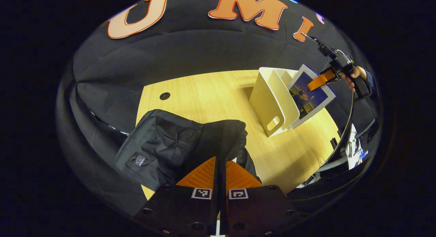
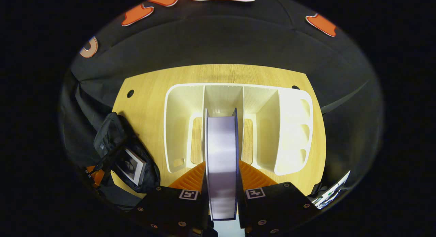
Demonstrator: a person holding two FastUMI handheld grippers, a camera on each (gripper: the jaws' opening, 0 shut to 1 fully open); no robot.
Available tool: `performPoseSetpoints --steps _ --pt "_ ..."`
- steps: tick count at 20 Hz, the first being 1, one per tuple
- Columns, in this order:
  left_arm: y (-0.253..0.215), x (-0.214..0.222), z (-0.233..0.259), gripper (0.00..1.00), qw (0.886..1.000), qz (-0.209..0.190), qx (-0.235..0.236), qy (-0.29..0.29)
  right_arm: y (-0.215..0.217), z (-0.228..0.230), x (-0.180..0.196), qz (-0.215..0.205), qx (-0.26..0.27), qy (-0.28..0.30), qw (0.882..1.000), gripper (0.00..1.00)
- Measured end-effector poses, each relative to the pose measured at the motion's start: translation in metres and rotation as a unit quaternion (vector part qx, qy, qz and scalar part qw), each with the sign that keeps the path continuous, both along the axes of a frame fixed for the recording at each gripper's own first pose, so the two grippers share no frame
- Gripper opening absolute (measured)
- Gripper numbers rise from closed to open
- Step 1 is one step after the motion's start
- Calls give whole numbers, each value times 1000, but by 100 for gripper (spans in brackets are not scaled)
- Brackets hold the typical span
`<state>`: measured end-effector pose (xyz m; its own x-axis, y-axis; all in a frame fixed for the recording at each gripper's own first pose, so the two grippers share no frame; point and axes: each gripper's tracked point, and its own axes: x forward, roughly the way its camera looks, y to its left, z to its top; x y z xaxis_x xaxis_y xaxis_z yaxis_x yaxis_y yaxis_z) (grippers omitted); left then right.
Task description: Open the schoolbag, grab two books from the bookshelf and put them into the schoolbag.
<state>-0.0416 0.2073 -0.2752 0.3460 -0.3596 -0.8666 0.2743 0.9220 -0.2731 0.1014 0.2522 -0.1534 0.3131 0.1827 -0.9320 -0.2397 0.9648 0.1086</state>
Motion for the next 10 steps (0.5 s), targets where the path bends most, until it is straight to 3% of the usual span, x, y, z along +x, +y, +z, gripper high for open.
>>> performPoseSetpoints --steps 10 --pt "2 5 -6 4 995 -94 -23 -16 -18 18 -91 -108 18 7 994 36"
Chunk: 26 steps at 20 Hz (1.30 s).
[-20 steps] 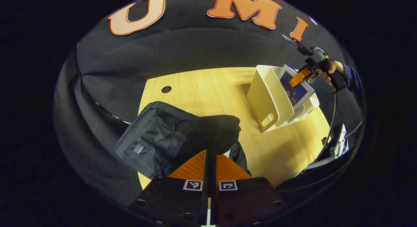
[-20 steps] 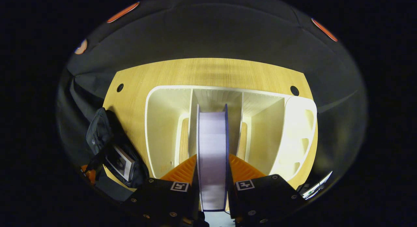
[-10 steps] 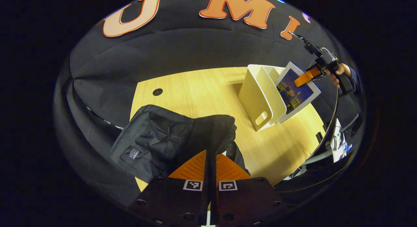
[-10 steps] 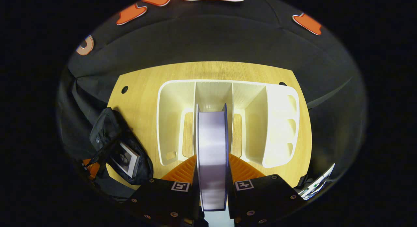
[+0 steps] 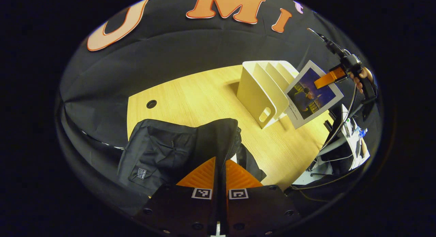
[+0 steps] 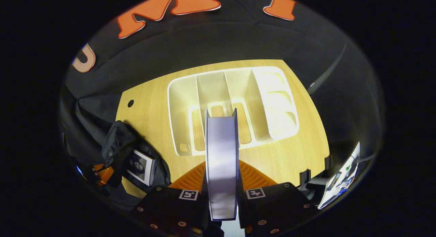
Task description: Open the schoolbag, grab two books from the bookshelf and put them into the schoolbag.
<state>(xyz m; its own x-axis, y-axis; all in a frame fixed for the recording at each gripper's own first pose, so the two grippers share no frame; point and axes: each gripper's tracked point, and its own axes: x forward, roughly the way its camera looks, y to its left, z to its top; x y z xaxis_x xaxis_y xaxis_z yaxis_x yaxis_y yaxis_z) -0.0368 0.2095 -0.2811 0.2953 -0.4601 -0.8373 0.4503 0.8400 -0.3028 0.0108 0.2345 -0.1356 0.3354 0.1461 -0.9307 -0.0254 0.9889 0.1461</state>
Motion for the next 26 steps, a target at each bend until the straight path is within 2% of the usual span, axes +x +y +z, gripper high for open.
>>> performPoseSetpoints --steps 6,12,17,20,26 --pt "8 -3 -1 4 999 -38 -22 -4 10 2 -60 -54 24 14 998 36" --pt "11 -2 3 4 997 -68 -47 -4 56 13 -101 -78 82 6 994 35" --pt "18 3 11 4 995 -71 -63 -5 106 33 -110 -82 162 -8 983 34" --pt "25 8 16 4 995 -74 -57 -16 122 30 -109 -75 177 -17 981 34" --pt "30 12 24 4 996 -65 -54 -24 173 23 -114 -55 256 -14 965 33"
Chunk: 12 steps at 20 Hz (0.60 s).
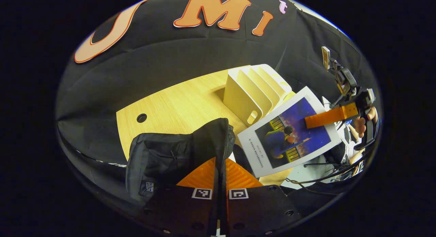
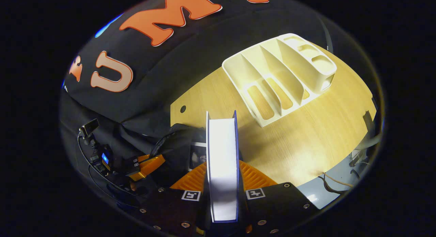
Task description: Open the schoolbag, grab two books from the bookshelf and put them into the schoolbag.
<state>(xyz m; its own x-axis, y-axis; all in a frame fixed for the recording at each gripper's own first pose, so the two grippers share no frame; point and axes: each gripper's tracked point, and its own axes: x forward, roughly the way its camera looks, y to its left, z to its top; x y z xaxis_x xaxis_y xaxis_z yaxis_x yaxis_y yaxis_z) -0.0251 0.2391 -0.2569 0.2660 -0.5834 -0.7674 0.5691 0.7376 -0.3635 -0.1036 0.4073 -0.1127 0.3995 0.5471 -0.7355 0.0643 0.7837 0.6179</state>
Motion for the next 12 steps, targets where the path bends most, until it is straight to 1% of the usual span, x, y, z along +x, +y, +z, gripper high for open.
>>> performPoseSetpoints --steps 3,5,8,10,12 --pt "1 2 4 4 1000 3 7 -8 28 -14 -3 1 55 14 998 33" --pt "3 3 7 4 1000 13 9 -10 45 -33 -7 6 67 34 997 33" --pt "-2 0 9 4 1000 17 7 -6 70 -43 0 9 101 26 994 33" --pt "-4 1 14 4 1000 16 8 -11 87 -49 5 10 119 11 993 33" --pt "-5 -1 15 4 1000 17 10 -16 110 -56 8 -5 151 12 988 33"
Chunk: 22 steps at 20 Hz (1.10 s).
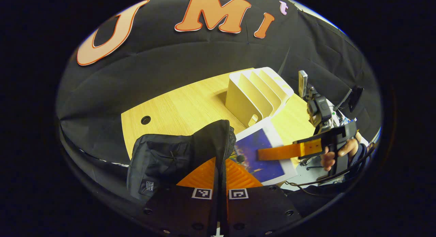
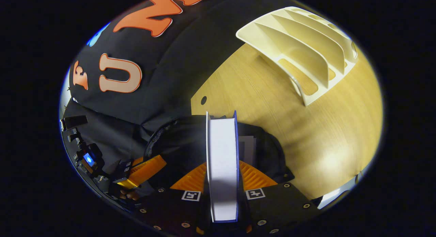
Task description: Open the schoolbag, grab two books from the bookshelf and put them into the schoolbag.
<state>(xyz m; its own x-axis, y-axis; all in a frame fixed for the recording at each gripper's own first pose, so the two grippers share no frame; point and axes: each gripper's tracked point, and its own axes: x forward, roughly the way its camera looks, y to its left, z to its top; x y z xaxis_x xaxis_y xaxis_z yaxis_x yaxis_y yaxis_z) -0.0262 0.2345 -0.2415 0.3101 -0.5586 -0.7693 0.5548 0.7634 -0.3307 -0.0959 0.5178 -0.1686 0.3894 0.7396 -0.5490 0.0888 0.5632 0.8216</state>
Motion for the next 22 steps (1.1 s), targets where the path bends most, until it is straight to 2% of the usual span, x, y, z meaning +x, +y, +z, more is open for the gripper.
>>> performPoseSetpoints --steps 6,12,14,16,17,18,19,20,21,22 --pt "-8 -7 6 4 1000 -14 -3 -11 51 -21 2 -12 67 12 998 33" --pt "-15 -12 6 4 1000 -23 -18 -11 82 -35 3 -1 85 2 996 34" --pt "-17 -16 2 4 999 -25 -27 -4 78 -40 1 3 61 4 998 37" --pt "-15 -15 -3 4 999 -24 -30 1 65 -54 3 0 2 0 1000 47" --pt "-14 -15 -6 4 999 -24 -29 2 58 -61 3 6 -24 -3 1000 56" --pt "-14 -17 -8 4 999 -25 -32 4 47 -62 1 6 -44 -5 999 58" --pt "-15 -18 -9 4 999 -26 -33 3 40 -60 0 6 -56 -9 998 46" --pt "-16 -19 -11 4 999 -26 -31 2 32 -58 1 7 -68 -14 998 65" --pt "-15 -19 -13 4 999 -23 -27 2 26 -57 3 9 -77 -23 997 71" --pt "-17 -21 -15 4 1000 -21 -23 1 20 -56 6 11 -88 -31 996 73"
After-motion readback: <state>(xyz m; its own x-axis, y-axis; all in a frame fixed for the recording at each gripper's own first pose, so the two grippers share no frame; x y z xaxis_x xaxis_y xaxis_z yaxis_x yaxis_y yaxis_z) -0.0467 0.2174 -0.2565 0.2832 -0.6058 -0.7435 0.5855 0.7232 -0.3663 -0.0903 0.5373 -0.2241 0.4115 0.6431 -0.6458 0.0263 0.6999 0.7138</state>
